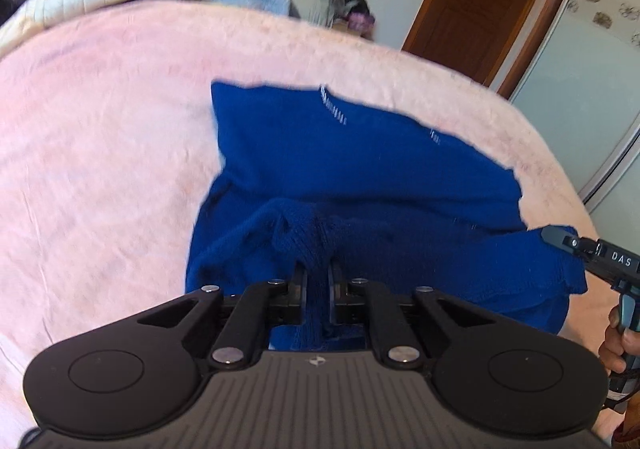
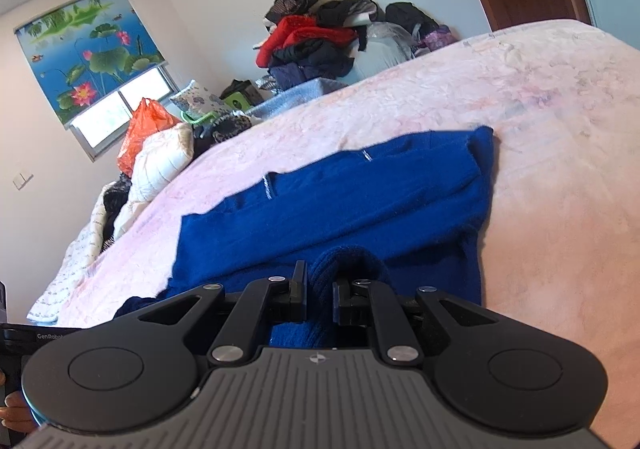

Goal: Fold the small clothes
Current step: 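Lay the held hem down near the collar with both grippers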

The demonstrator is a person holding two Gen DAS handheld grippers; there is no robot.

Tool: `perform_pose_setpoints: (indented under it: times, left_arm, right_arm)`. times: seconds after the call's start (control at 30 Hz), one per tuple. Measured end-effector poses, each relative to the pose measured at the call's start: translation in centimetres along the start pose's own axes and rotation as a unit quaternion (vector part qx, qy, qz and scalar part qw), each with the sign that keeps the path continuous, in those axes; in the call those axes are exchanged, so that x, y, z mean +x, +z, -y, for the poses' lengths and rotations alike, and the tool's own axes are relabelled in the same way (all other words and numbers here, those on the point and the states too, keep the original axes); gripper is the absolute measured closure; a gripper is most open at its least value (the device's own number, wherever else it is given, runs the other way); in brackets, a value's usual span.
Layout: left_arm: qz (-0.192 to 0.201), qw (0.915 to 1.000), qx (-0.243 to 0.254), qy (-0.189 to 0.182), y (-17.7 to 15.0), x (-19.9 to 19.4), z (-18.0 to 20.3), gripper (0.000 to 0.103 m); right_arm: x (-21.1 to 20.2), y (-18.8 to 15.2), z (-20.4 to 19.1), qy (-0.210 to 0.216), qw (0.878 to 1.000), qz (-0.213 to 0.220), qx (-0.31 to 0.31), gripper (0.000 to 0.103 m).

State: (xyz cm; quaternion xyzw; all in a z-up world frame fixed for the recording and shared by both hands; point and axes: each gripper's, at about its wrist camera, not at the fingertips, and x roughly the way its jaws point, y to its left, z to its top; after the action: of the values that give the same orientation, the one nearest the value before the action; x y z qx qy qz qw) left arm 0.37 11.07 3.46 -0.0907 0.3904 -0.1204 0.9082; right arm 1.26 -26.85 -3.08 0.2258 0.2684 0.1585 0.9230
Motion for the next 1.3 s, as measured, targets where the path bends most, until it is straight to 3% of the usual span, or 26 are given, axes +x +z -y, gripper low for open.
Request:
perform_pose_setpoints:
  times: [0.2, 0.43, 1.07, 1.3]
  left_arm:
    - [0.054, 0.9984, 0.018, 0.005, 2.9, -1.4, 1.1, 0.094]
    - [0.078, 0.9963, 0.034, 0.016, 6.0, -0.2, 2.2, 0.094]
    - [0.059, 0.9936, 0.070, 0.067, 10.7, 7.3, 3.2, 0.094]
    - [0.053, 0.9876, 0.100, 0.109, 11.0, 10.6, 3.8, 0.094]
  right_arm:
    - [-0.5, 2.0, -0.7, 0.008, 0.999, 0.031, -0.005, 0.088]
    - [0.6, 3.6, -0.2, -0.001, 0.999, 0.051, 0.003, 0.088]
    - [6.6, 6.7, 3.2, -0.012, 0.997, 0.049, 0.051, 0.088]
    - [9.3, 6.9, 4.7, -0.020, 0.997, 0.027, 0.068, 0.088]
